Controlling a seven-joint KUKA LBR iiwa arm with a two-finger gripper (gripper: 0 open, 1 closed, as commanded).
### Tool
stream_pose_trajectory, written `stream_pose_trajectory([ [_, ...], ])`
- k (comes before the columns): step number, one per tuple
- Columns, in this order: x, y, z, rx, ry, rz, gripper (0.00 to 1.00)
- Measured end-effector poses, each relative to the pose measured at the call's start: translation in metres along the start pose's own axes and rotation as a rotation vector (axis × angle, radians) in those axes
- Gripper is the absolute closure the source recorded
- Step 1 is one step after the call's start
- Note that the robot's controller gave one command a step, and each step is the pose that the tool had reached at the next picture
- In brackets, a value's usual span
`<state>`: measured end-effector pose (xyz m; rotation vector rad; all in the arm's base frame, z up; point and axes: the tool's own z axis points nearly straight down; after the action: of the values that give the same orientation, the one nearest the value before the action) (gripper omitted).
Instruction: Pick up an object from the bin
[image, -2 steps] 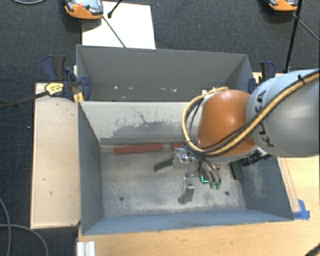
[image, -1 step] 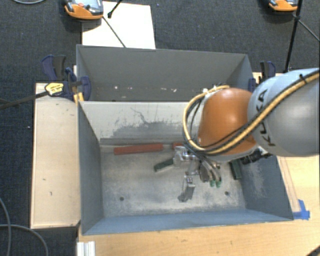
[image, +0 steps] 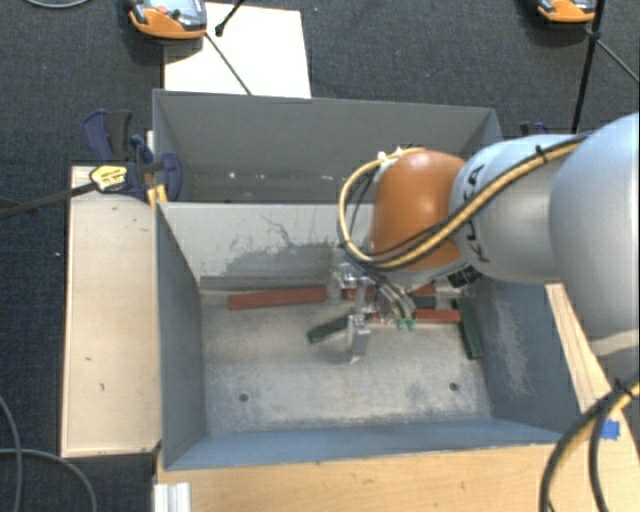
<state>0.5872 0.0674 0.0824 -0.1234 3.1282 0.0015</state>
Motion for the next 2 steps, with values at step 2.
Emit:
stream_pose_trajectory([
  [2, 0.001, -0.002, -0.018, -0.001, 0.009, -0.102, 0.00],
])
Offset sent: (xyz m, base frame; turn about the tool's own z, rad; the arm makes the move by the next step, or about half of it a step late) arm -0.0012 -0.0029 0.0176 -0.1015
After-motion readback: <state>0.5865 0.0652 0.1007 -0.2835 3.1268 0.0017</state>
